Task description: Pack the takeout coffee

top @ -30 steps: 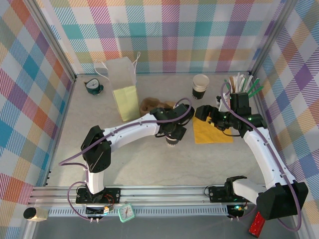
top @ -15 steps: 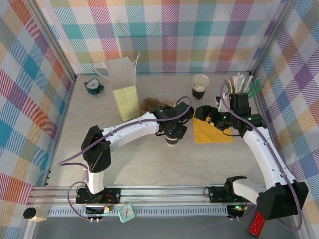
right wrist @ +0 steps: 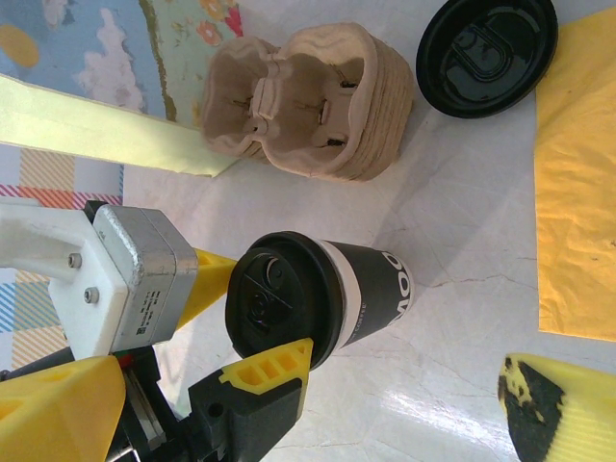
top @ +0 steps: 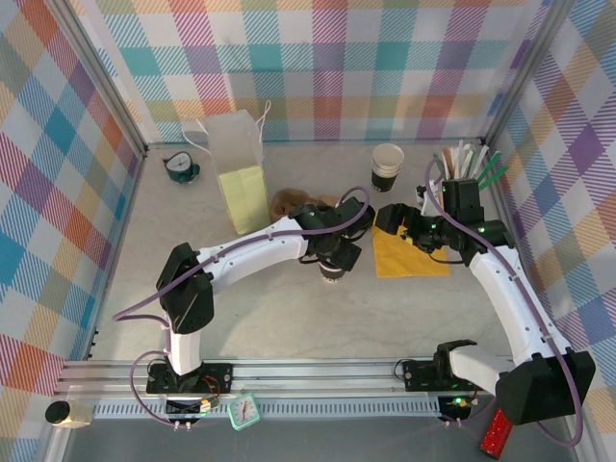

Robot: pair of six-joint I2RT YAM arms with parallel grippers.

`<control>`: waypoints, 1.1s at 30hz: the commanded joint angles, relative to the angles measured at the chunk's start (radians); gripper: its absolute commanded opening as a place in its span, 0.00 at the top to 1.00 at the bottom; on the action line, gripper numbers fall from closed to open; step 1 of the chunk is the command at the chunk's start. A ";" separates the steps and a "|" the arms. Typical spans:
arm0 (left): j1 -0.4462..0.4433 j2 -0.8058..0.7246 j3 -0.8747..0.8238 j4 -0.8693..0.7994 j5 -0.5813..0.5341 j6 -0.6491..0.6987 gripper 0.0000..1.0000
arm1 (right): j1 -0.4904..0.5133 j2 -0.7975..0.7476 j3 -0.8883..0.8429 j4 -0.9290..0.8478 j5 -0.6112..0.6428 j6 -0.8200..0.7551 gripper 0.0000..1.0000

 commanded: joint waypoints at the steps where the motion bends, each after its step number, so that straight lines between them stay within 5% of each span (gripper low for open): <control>1: -0.011 0.003 -0.010 -0.038 -0.011 -0.003 0.27 | 0.009 0.001 -0.003 0.014 0.007 0.001 0.01; 21: -0.011 0.020 -0.013 -0.048 0.003 -0.006 0.26 | 0.013 0.001 -0.011 0.019 0.013 0.005 0.01; 33: -0.011 0.008 0.004 -0.046 0.002 -0.008 0.13 | 0.017 0.006 -0.009 0.020 0.015 0.008 0.01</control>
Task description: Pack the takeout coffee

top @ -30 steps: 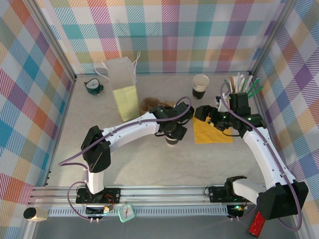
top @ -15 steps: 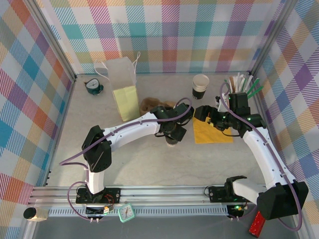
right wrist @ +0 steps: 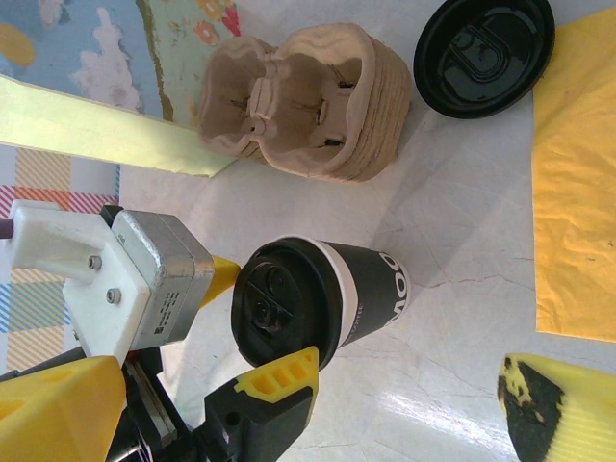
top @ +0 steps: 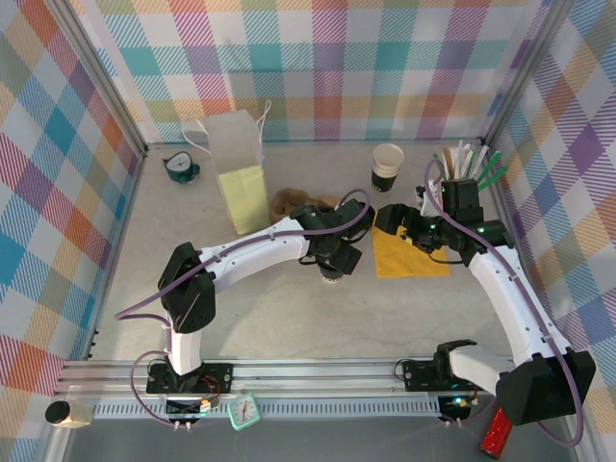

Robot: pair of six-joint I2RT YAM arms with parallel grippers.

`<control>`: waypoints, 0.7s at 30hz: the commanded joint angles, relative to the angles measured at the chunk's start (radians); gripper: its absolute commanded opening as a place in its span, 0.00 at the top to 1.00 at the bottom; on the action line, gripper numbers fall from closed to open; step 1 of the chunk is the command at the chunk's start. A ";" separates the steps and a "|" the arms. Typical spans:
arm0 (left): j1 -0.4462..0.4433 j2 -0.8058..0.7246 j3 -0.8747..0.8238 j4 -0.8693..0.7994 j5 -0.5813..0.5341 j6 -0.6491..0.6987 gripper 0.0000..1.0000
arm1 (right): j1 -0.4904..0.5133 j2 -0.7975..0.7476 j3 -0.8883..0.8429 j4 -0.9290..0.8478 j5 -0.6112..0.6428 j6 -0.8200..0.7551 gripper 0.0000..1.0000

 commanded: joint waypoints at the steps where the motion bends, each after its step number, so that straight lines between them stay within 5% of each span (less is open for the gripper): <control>1: -0.011 -0.004 0.009 -0.024 -0.002 -0.006 0.10 | 0.012 0.008 -0.009 0.020 0.005 0.009 0.01; 10: 0.007 -0.084 0.035 0.012 0.007 -0.064 0.04 | 0.054 0.093 0.012 0.024 0.012 0.023 0.01; 16: 0.103 -0.249 -0.106 0.113 0.080 -0.202 0.06 | 0.087 0.174 0.018 0.044 0.020 0.038 0.00; 21: 0.199 -0.346 -0.276 0.204 0.203 -0.317 0.15 | 0.126 0.239 0.022 0.070 0.003 0.039 0.19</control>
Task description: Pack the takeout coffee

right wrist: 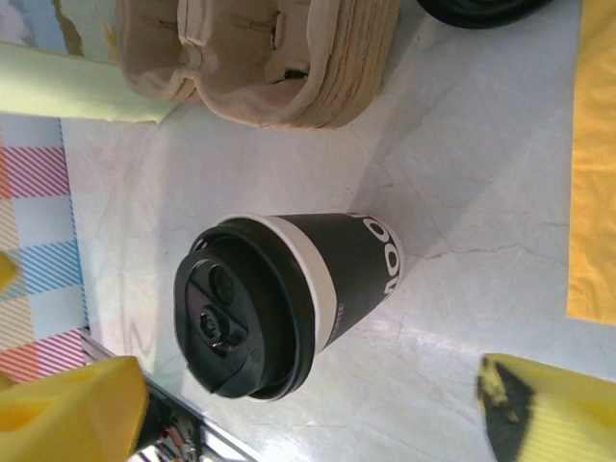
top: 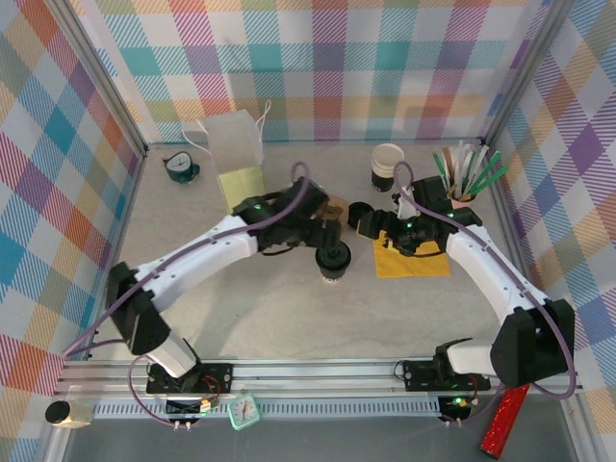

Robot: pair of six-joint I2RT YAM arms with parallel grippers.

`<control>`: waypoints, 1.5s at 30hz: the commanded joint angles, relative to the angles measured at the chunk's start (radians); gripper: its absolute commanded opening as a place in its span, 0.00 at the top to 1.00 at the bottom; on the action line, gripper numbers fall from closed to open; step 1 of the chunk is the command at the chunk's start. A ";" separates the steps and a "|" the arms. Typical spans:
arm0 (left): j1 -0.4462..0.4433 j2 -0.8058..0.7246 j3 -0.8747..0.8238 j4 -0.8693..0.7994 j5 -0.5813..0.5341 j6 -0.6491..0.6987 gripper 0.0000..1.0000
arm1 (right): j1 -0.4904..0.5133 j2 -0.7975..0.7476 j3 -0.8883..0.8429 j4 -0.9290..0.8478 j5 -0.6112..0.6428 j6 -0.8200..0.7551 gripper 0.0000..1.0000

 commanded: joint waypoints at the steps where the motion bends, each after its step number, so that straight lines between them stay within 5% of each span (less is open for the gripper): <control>1: 0.052 -0.024 -0.100 0.068 0.119 -0.114 0.16 | 0.032 0.040 0.024 0.033 -0.013 0.008 0.23; 11: 0.080 -0.013 -0.210 0.178 0.240 -0.171 0.35 | 0.097 0.123 0.039 0.030 0.000 -0.008 0.34; 33: 0.076 0.065 -0.213 0.253 0.312 -0.179 0.43 | 0.125 0.180 0.045 0.017 0.009 -0.055 0.42; 45: 0.064 0.086 -0.201 0.263 0.306 -0.180 0.46 | 0.125 0.138 0.065 0.001 0.031 -0.061 0.38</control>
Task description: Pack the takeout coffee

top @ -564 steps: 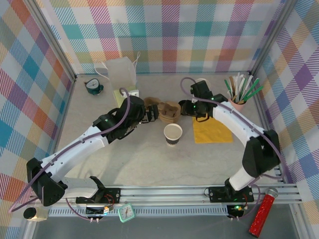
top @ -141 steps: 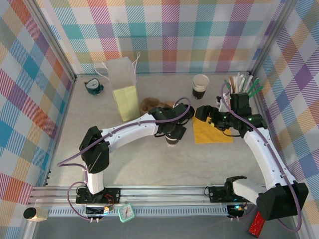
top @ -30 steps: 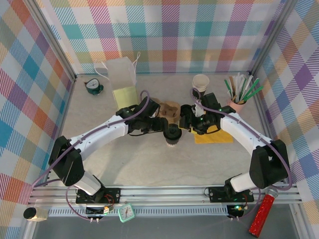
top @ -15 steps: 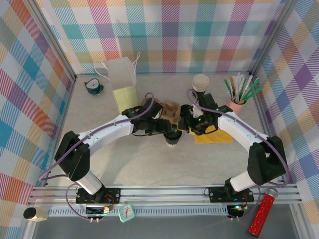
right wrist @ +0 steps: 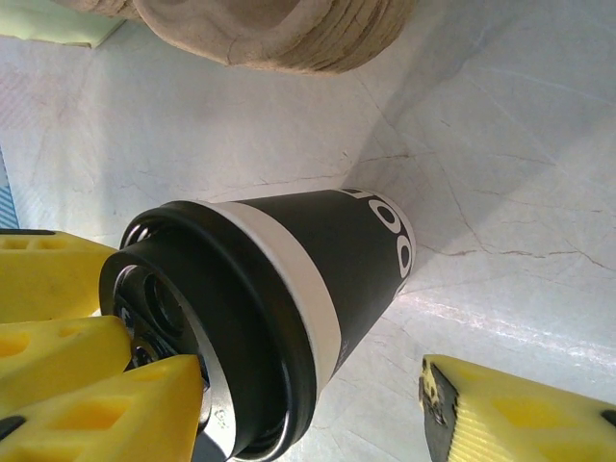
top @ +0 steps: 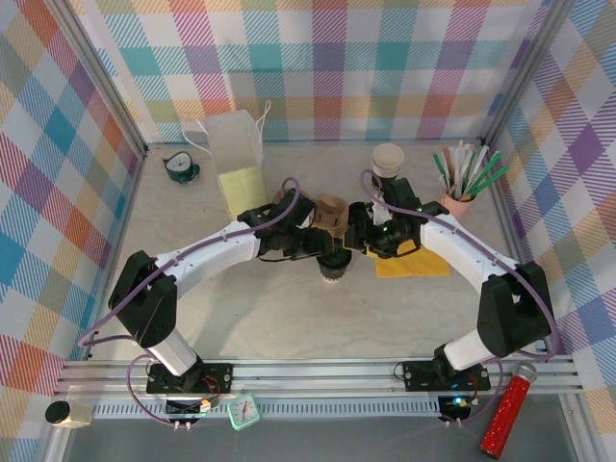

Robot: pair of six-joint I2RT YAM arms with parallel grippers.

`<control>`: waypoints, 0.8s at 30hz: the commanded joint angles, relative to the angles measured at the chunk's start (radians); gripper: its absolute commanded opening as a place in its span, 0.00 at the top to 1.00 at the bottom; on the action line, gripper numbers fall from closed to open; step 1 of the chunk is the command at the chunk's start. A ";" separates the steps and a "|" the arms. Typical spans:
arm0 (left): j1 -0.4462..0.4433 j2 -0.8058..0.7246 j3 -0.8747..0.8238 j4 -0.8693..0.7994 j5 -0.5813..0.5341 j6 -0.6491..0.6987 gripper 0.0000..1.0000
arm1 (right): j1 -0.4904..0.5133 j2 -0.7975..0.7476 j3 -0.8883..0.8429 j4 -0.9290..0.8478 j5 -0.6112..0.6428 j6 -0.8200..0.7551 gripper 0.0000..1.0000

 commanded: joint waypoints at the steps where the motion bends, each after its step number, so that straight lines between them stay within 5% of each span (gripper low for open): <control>1: -0.008 0.008 0.018 0.009 0.004 -0.004 0.46 | 0.005 -0.028 0.031 -0.019 -0.004 -0.025 0.37; 24: -0.013 -0.070 -0.006 -0.008 -0.007 0.005 0.41 | 0.020 0.021 0.019 -0.021 -0.032 -0.056 0.46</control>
